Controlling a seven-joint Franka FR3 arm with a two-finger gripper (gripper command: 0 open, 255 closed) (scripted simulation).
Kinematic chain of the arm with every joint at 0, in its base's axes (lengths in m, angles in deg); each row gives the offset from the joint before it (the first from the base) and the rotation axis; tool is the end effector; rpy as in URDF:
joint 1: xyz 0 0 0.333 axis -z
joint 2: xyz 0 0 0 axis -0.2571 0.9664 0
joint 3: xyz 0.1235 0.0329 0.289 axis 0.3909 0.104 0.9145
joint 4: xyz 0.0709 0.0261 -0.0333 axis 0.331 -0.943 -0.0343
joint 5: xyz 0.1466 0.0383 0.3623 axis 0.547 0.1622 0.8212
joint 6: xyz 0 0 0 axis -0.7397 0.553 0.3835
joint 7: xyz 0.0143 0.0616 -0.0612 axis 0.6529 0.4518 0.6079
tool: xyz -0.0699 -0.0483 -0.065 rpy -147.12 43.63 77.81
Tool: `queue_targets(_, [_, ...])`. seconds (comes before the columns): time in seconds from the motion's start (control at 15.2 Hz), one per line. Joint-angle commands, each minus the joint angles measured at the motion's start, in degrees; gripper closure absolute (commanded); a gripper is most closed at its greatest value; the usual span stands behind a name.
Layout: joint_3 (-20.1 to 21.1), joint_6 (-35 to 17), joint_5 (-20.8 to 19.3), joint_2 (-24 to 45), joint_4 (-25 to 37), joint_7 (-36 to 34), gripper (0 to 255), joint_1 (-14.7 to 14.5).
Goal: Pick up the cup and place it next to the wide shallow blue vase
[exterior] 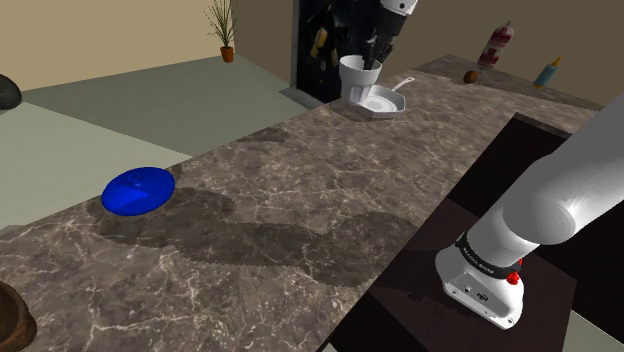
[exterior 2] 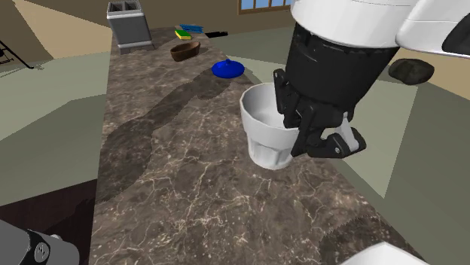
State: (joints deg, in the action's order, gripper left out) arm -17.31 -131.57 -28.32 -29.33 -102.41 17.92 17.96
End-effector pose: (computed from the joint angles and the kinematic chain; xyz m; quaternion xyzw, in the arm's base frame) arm 0.5184 -0.1337 0.5123 -0.9952 0.0017 -0.0441 0.0875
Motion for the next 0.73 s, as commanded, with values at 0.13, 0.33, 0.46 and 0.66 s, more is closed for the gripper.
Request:
queue_targets(0.13, [0.7,1.6,-0.1,0.1,1.9,-1.6,255,-0.6])
queue_targets(0.33, [2.9,0.9,0.2,1.1,3.0,-5.5,255,-2.4])
queue_targets(0.46, [4.3,0.5,0.3,2.1,4.0,-8.0,255,-3.6])
queue_targets(0.66, [6.3,0.0,0.4,4.0,6.1,-11.8,255,-5.5])
